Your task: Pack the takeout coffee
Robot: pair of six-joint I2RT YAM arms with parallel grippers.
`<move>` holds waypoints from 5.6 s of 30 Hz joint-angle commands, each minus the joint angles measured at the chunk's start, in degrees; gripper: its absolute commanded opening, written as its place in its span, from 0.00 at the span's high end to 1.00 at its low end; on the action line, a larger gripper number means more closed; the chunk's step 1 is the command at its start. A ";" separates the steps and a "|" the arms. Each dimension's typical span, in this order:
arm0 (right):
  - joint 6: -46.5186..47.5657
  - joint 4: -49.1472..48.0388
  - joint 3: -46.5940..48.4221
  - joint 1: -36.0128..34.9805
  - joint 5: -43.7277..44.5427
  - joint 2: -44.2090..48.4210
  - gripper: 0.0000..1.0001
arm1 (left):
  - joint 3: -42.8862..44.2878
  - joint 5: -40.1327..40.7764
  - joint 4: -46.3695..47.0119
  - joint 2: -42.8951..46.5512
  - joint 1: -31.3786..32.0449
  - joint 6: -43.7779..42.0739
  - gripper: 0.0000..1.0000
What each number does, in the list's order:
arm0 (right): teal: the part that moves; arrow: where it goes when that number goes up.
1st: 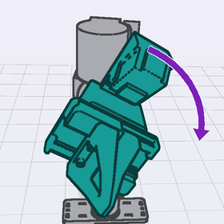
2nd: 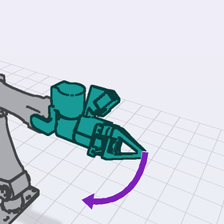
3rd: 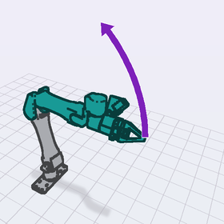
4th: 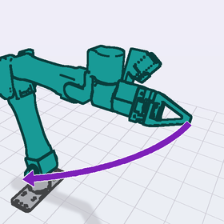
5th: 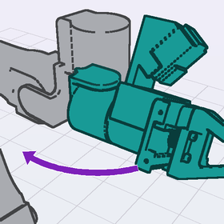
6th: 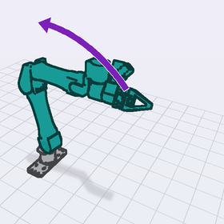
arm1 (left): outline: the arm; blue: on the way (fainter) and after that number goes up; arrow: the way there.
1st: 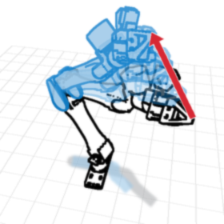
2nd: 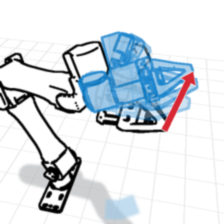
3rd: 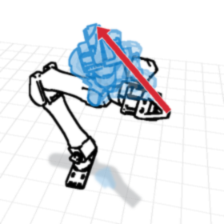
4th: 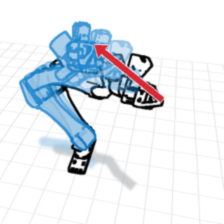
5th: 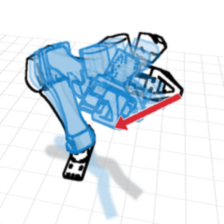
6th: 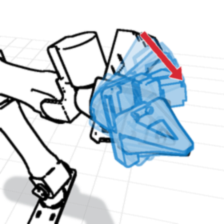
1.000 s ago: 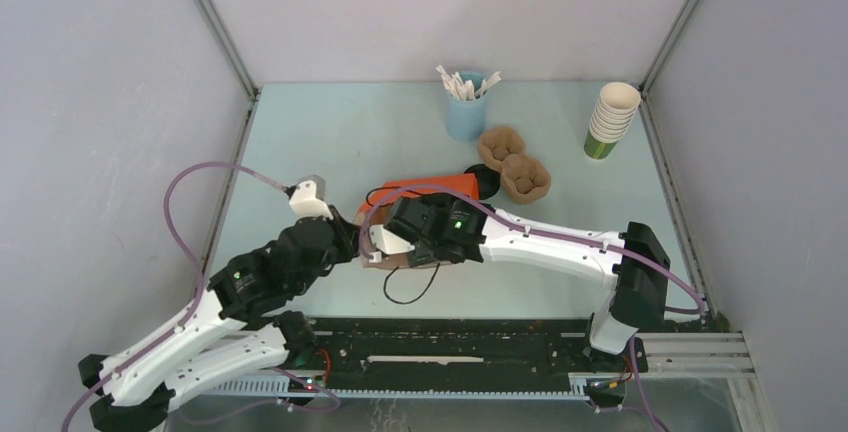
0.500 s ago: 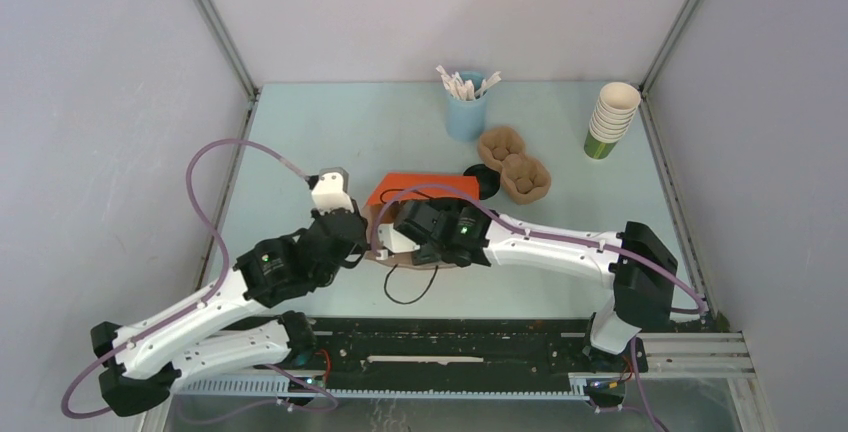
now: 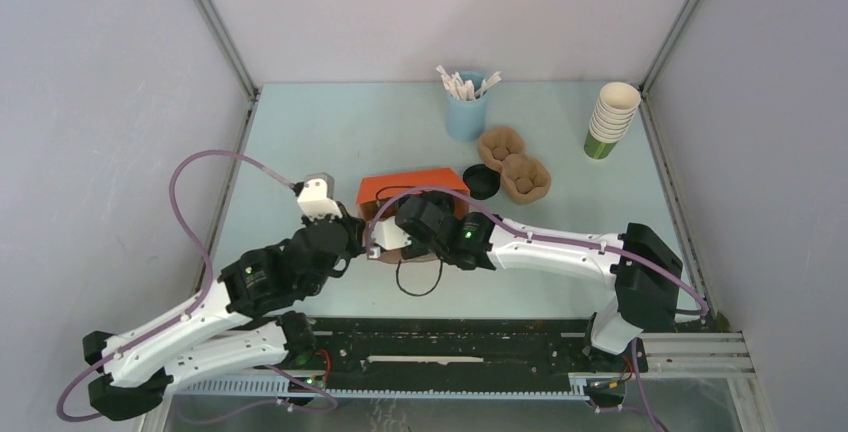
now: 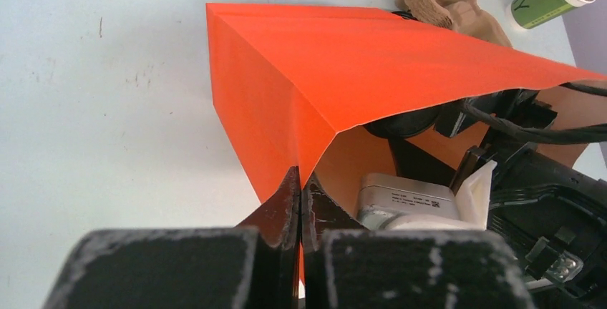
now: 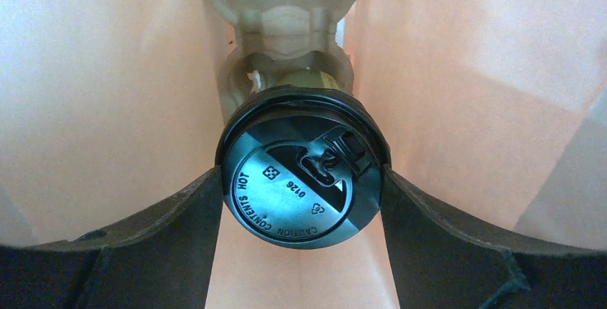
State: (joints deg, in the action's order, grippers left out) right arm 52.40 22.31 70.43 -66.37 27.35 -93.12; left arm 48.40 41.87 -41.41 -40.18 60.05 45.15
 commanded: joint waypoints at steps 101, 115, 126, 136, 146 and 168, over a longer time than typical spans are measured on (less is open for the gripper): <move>11.20 -10.78 -1.38 12.27 -33.23 -0.38 0.50 | -6.43 -7.66 5.71 2.74 1.12 -2.43 1.00; 9.06 -13.34 -1.17 13.63 -32.48 -5.60 0.51 | -6.55 -8.03 5.73 2.94 1.12 -2.45 1.00; 11.23 -15.88 -1.18 13.18 -27.51 -7.64 0.51 | -6.48 -8.12 5.51 3.18 1.12 -2.18 1.00; 12.14 -18.63 -1.18 12.71 -24.47 -9.63 0.46 | -6.49 -8.09 5.33 3.36 1.12 -1.99 1.00; 8.52 -16.02 -1.18 12.32 -24.17 -5.77 0.29 | -6.21 -7.34 4.68 3.43 1.12 -1.67 1.00; 3.34 -8.60 -1.18 10.19 -22.97 0.92 0.00 | -5.15 -6.36 2.84 3.62 1.12 -0.42 1.00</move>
State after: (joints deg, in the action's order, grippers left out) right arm 58.67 13.17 68.12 -55.46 2.57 -95.33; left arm 41.69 35.79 -38.11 -36.71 60.86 43.59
